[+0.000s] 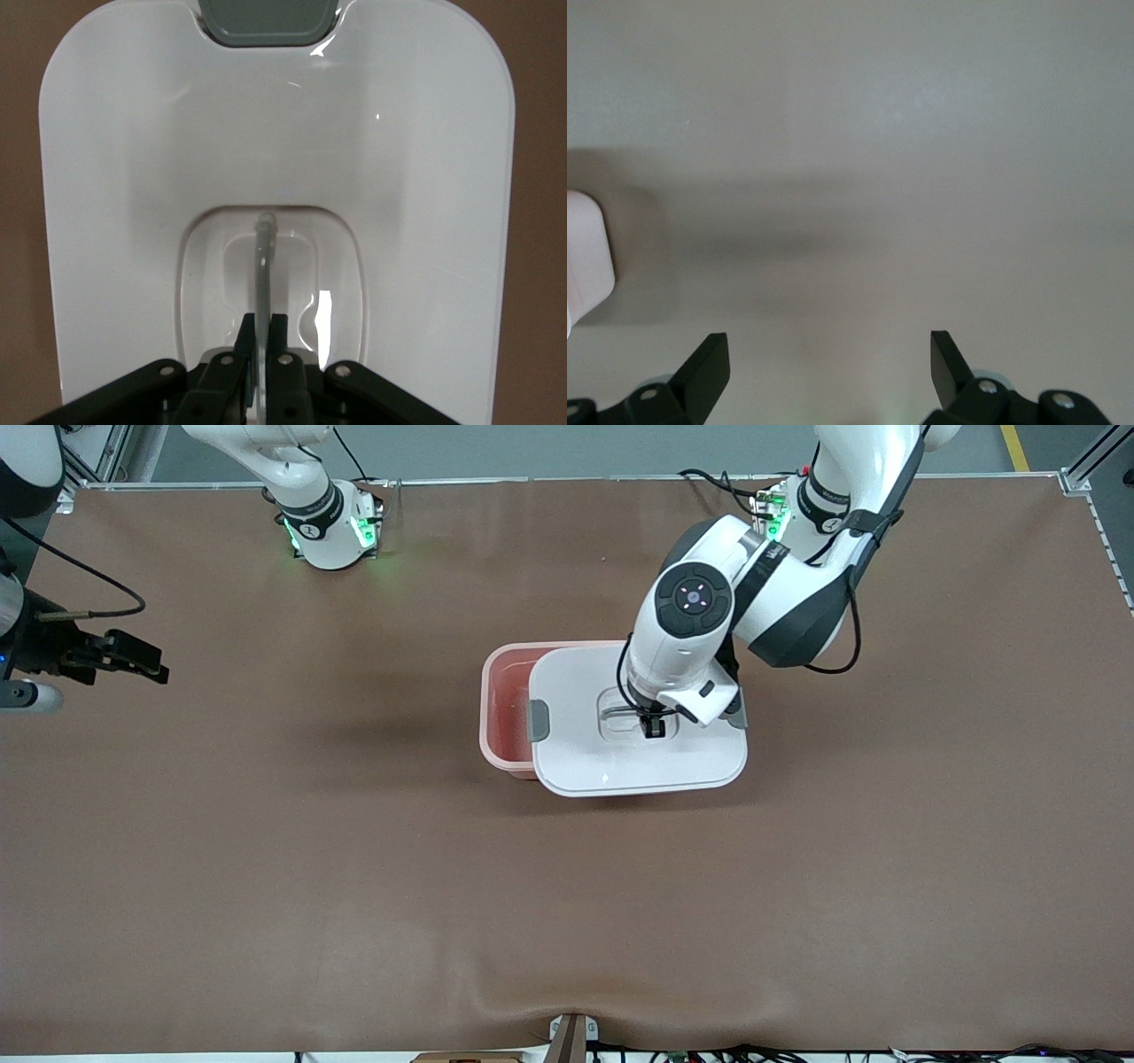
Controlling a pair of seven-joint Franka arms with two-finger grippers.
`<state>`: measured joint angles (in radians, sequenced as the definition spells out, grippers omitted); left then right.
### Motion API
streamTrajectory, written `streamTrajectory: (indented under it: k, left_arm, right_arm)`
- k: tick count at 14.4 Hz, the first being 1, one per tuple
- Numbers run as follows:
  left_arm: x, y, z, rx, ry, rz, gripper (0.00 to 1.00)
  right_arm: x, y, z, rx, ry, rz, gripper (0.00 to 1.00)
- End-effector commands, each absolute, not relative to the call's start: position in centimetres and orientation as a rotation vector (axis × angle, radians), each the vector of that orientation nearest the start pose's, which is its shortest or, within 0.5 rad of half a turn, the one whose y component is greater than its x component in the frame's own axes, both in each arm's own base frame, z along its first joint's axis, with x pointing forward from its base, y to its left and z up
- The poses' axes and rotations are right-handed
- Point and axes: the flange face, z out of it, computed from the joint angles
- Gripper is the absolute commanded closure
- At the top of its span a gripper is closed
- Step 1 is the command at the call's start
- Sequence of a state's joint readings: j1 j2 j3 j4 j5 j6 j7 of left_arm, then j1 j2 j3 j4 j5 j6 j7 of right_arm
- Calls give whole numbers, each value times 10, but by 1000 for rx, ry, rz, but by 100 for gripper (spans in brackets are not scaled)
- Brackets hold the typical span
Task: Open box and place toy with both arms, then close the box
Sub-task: 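Lower the white lid onto the box with the left gripper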
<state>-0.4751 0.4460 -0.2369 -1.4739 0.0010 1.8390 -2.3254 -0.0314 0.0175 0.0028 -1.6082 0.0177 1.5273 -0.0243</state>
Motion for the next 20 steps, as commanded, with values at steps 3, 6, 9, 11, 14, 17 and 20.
streamTrajectory:
  k: [3, 6, 9, 11, 14, 17, 20]
  left_arm:
    - [519, -454, 420, 2176, 2332, -141, 100]
    - [510, -468, 416, 2179, 2318, -138, 100]
    - [498, -485, 413, 2203, 2268, -117, 100]
    - [491, -495, 413, 2208, 2234, -105, 100]
    - [482, -504, 409, 2194, 2247, -17, 100]
    - [480, -507, 401, 2189, 2268, -9, 100]
    - [478, -509, 389, 2170, 2279, -29, 100]
  right_arm:
    - [545, -7, 609, -3111, 20, 145, 0]
    - [545, 0, 625, -3113, -7, 110, 0]
    - [546, -1, 625, -3100, 11, 107, 0]
    - [547, -1, 624, -3099, 16, 111, 0]
    - [547, -2, 625, -3100, 49, 112, 0]
    - [547, 5, 624, -3103, 104, 119, 0]
    - [547, 6, 624, -3105, 85, 116, 0]
